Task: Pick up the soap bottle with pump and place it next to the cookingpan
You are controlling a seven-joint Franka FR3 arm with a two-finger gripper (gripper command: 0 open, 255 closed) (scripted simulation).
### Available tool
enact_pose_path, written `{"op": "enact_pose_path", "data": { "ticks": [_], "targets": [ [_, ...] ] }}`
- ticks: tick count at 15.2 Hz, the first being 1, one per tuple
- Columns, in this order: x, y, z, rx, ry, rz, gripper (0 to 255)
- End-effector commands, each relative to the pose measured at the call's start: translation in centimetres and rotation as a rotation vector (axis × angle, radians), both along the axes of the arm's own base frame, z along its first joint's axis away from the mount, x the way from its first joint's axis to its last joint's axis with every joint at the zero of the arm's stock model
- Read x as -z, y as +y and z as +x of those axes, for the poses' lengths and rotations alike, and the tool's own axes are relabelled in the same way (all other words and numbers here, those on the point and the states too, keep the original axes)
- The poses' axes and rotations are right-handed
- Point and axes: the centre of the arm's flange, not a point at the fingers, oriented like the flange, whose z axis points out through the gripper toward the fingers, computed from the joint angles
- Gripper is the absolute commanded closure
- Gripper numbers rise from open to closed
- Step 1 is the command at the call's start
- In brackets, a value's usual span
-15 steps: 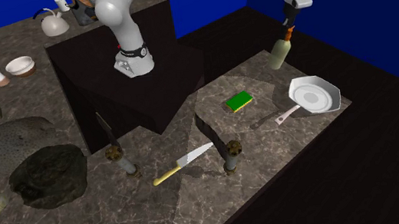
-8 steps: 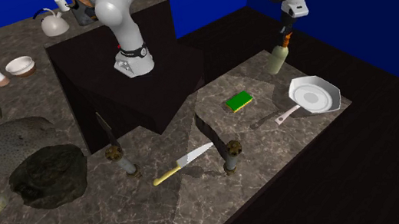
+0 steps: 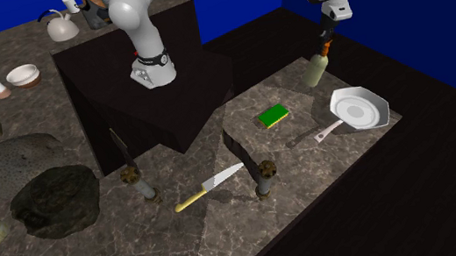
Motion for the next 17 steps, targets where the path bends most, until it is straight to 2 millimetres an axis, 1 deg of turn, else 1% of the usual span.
{"op": "enact_pose_path", "data": {
  "ticks": [1,5,8,9,17],
  "targets": [
    [0.0,0.0,0.0,0.0,0.0,0.0,0],
    [0.0,0.0,0.0,0.0,0.0,0.0,0],
    [-4.0,0.0,-0.2,0.0,0.0,0.0,0],
    [-5.0,0.0,-0.3,0.0,0.0,0.0,0],
    [-5.0,0.0,-0.3,0.0,0.0,0.0,0]
  ]
}}
